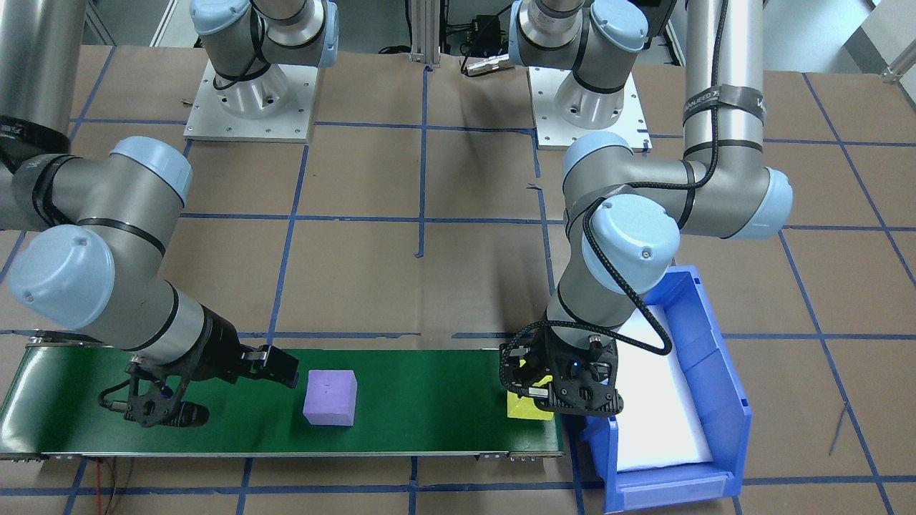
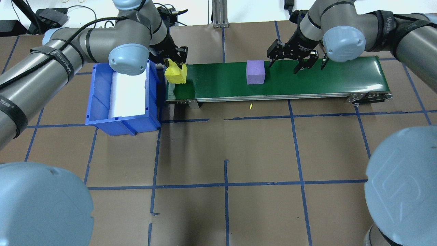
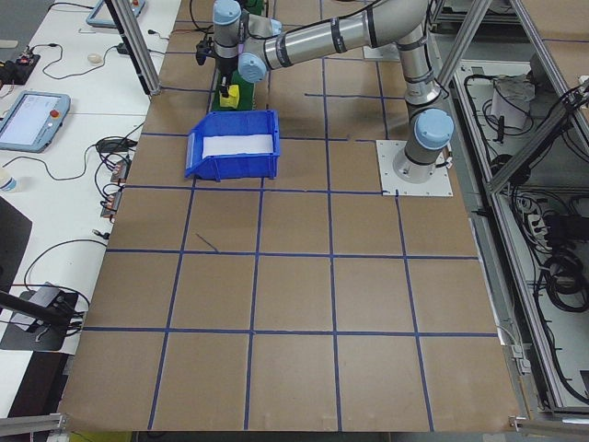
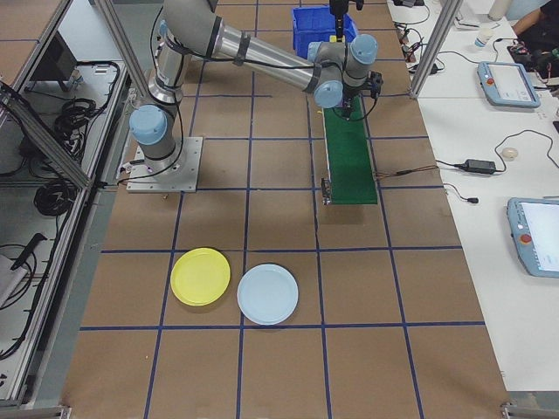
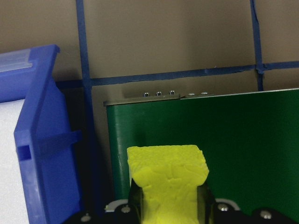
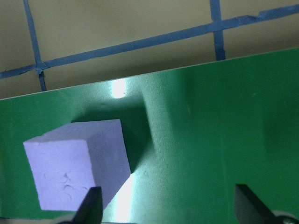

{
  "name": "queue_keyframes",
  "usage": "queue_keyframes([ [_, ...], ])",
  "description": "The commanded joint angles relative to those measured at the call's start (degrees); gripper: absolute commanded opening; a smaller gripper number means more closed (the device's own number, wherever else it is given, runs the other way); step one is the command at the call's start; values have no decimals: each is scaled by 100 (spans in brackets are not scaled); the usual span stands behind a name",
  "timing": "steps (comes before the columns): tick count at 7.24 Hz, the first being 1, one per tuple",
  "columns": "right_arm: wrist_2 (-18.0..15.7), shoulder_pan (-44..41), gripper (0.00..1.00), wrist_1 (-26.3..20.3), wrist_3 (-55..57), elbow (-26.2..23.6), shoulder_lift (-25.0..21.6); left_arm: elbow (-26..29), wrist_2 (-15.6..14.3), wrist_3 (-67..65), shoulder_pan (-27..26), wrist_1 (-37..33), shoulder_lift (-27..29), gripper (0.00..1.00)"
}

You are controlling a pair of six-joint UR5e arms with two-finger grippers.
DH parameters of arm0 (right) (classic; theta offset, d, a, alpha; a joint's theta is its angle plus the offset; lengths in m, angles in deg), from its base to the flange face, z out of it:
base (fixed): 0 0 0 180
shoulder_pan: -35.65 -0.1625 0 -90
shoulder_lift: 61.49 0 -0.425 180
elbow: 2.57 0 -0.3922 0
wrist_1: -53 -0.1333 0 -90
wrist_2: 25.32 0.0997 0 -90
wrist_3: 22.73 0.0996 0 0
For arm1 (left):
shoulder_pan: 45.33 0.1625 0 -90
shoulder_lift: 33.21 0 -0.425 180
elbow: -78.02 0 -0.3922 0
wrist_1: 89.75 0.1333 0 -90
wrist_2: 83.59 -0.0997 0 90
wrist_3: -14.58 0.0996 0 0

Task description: Move block left to right into plate

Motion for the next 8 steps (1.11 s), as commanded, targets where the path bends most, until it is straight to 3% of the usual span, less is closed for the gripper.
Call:
queue_keyframes([
  [1, 7, -7, 100, 0, 424, 32, 14, 10, 2, -42, -5, 55, 98, 20],
  [2, 16, -7, 100, 0, 418, 41, 15, -7, 63, -42, -39, 55, 124, 67],
  [3, 16, -7, 100, 9, 357, 58, 32, -8, 81, -51, -57, 220, 194, 100],
  [6, 16, -7, 100, 9, 365, 287, 234, -7, 29, -16, -75, -83, -365, 100],
  [8, 16, -7, 99, 9, 313, 261, 243, -42, -50, 46, 187, -1442, -1321, 100],
])
